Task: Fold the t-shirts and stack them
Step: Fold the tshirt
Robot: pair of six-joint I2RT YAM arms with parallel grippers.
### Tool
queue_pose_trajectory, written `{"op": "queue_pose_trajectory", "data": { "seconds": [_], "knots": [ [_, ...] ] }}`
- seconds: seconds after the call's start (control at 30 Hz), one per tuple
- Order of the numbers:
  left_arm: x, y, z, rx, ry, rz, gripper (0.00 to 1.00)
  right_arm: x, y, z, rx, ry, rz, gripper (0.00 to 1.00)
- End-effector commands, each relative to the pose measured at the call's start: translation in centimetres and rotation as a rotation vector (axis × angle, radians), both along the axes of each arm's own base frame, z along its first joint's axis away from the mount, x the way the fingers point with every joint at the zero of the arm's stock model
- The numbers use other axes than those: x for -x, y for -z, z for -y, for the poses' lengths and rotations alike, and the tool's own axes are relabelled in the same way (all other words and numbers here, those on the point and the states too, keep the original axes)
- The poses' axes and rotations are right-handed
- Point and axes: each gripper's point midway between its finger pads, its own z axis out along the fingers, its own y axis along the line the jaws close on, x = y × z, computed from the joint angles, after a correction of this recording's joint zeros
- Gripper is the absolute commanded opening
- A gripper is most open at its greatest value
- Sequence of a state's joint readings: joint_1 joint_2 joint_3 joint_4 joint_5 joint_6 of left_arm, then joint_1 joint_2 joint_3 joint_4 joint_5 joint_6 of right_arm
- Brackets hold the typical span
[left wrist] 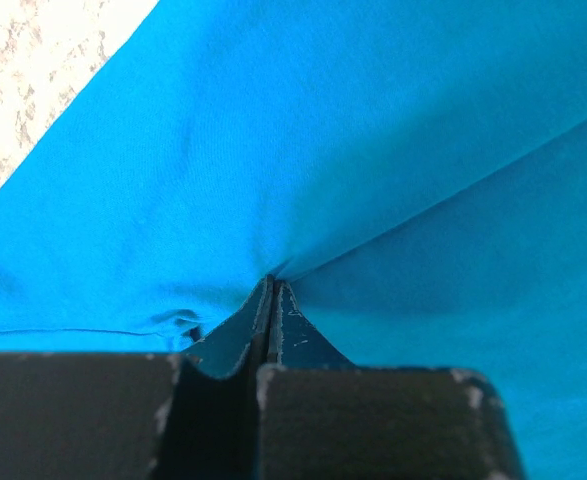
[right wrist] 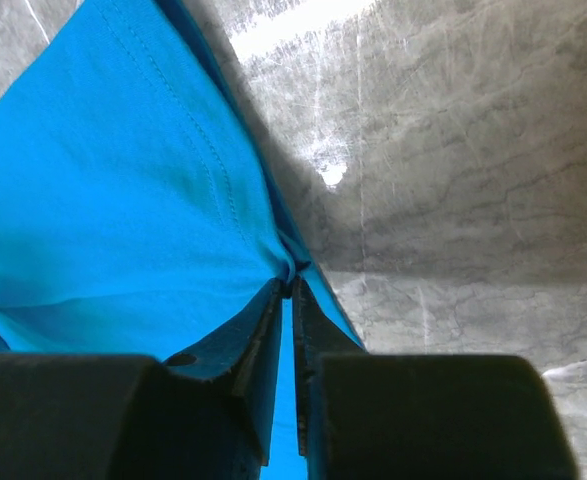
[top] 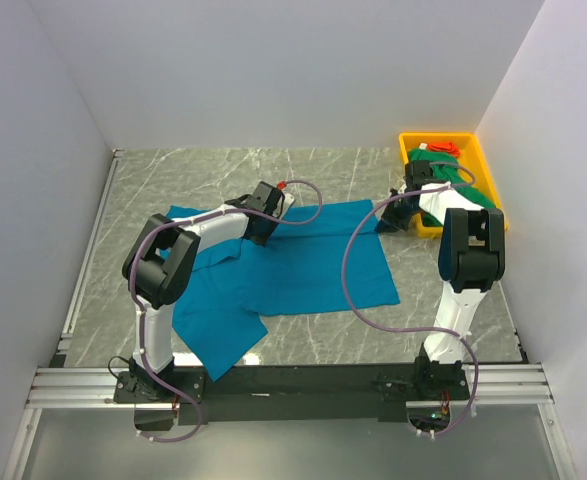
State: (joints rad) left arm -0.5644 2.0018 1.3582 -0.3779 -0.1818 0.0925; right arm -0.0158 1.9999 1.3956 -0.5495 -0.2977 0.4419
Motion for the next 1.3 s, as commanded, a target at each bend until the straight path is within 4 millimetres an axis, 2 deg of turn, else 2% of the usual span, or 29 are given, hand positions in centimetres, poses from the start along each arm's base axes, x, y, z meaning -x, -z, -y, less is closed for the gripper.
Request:
{"op": "queue_pose_trajectory", "data": {
  "seconds": [0.0, 0.1, 0.17, 0.33, 0.4, 0.5, 0.63, 0.77, 0.87, 0.9, 0.97, 1.0, 1.03, 1.07, 1.1, 1.2, 1.27],
  "knots": [
    [0.2, -0.7, -0.2, -0.007, -0.006, -0.006, 0.02, -0.2, -0.9, 0.5, 0.010, -0.013, 0.017, 0.18],
    [0.3, -0.6, -0.2, -0.006, -0.005, -0.013, 0.07, 0.0, -0.6, 0.5, 0.012, -0.014, 0.013, 0.25],
    [0.2, -0.7, -0.2, -0.010, -0.010, -0.012, 0.17, -0.2, -1.0, 0.6, 0.020, -0.014, 0.026, 0.31],
    [0.1, -2.0, 0.1, 0.018, -0.024, 0.004, 0.38, -0.9, -3.1, 0.9, 0.037, -0.013, 0.079, 0.39],
    [0.0, -2.7, 0.2, 0.033, -0.037, 0.017, 0.42, -1.1, -3.7, 1.0, 0.044, -0.015, 0.098, 0.41],
    [-0.2, -4.7, 0.2, 0.064, -0.064, 0.052, 0.48, -1.4, -5.5, 0.8, 0.041, -0.024, 0.154, 0.46],
    [-0.3, -8.2, 0.2, 0.135, -0.129, 0.118, 0.55, -2.0, -6.5, 0.1, 0.017, -0.034, 0.207, 0.47],
    [-0.8, -11.0, -0.8, 0.200, -0.214, 0.180, 0.56, -2.8, -6.9, -0.9, -0.014, -0.044, 0.241, 0.47],
    [-1.8, -11.7, -3.7, 0.232, -0.350, 0.219, 0.54, -3.6, -6.8, -0.9, -0.018, -0.027, 0.257, 0.44],
    [-2.5, -11.5, -5.8, 0.245, -0.432, 0.223, 0.54, -3.9, -6.9, -0.9, -0.027, -0.015, 0.262, 0.43],
    [-2.7, -10.5, -8.8, 0.235, -0.537, 0.215, 0.54, -4.3, -6.9, -1.1, -0.045, -0.007, 0.272, 0.40],
    [-3.2, -10.2, -11.2, 0.250, -0.629, 0.215, 0.53, -4.7, -6.9, -1.5, -0.067, -0.011, 0.283, 0.40],
    [-3.0, -9.5, -12.7, 0.235, -0.683, 0.197, 0.53, -4.9, -6.9, -1.7, -0.081, -0.018, 0.290, 0.40],
    [-3.0, -9.2, -13.7, 0.240, -0.736, 0.189, 0.53, -5.0, -6.9, -3.1, -0.097, -0.047, 0.297, 0.40],
    [-2.9, -8.7, -15.7, 0.224, -0.797, 0.180, 0.52, -5.0, -6.6, -3.4, -0.109, -0.052, 0.289, 0.40],
    [-3.0, -7.6, -18.3, 0.232, -0.892, 0.156, 0.51, -5.1, -5.6, -4.0, -0.136, -0.060, 0.270, 0.40],
    [-2.7, -6.2, -19.2, 0.229, -0.932, 0.118, 0.50, -5.1, -5.0, -4.4, -0.154, -0.063, 0.256, 0.40]
  ]
}}
